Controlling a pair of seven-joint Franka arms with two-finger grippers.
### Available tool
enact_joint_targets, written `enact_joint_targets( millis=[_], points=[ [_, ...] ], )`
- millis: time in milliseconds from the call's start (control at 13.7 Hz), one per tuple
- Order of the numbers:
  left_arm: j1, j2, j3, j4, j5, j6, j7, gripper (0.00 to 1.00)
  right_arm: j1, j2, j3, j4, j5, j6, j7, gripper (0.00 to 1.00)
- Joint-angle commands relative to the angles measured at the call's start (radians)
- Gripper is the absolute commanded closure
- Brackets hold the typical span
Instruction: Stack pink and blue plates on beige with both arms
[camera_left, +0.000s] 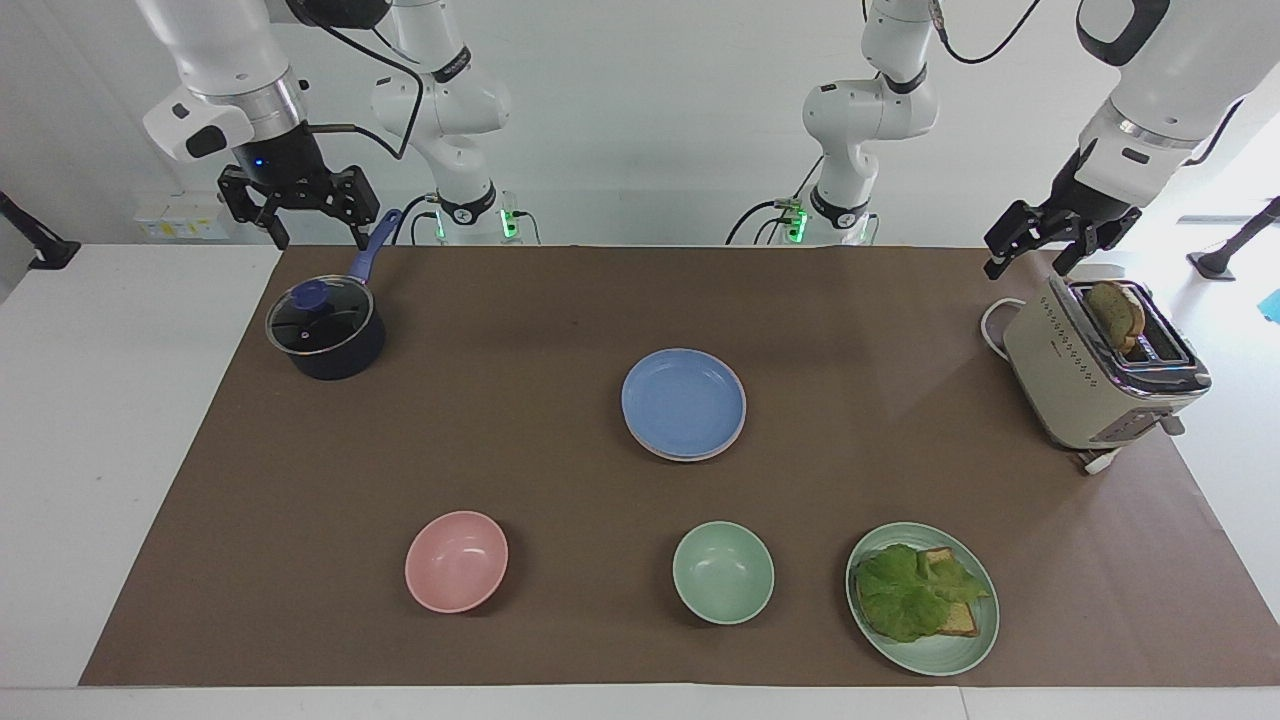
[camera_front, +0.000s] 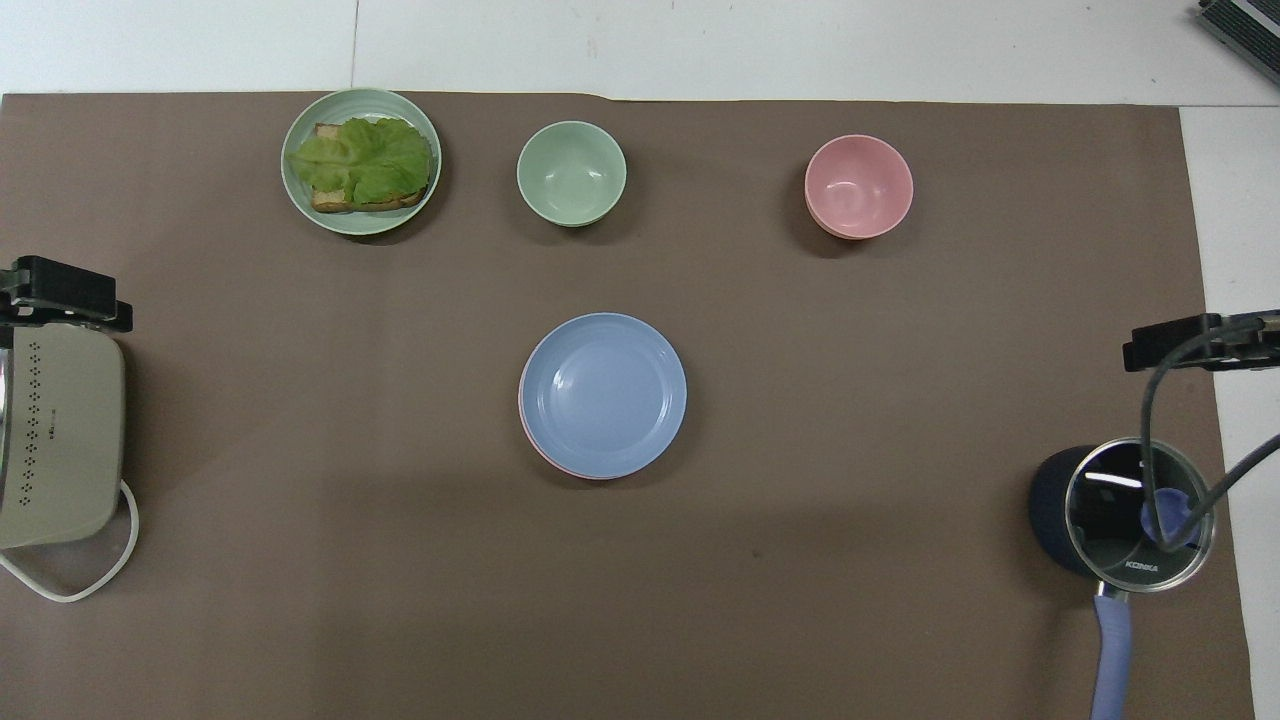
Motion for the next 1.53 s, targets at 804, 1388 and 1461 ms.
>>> enact_joint_targets(
  millis=[804,1388,1461],
  points=[
    [0.009,-0.007,-0.006,-0.008,0.015,-0.005,0.006,0.00,-0.012,0.016,-0.002,0.065,0.035,-0.079,-0.022,0.00],
    [0.009,-0.007,-0.006,-0.008,0.015,-0.005,0.006,0.00,-0.007,0.013,0.000,0.052,0.032,-0.069,-0.025,0.00],
    [0.009,-0.007,-0.006,-0.008,0.015,-0.005,0.006,0.00,-0.007,0.012,-0.002,0.051,0.034,-0.061,-0.025,0.00]
  ],
)
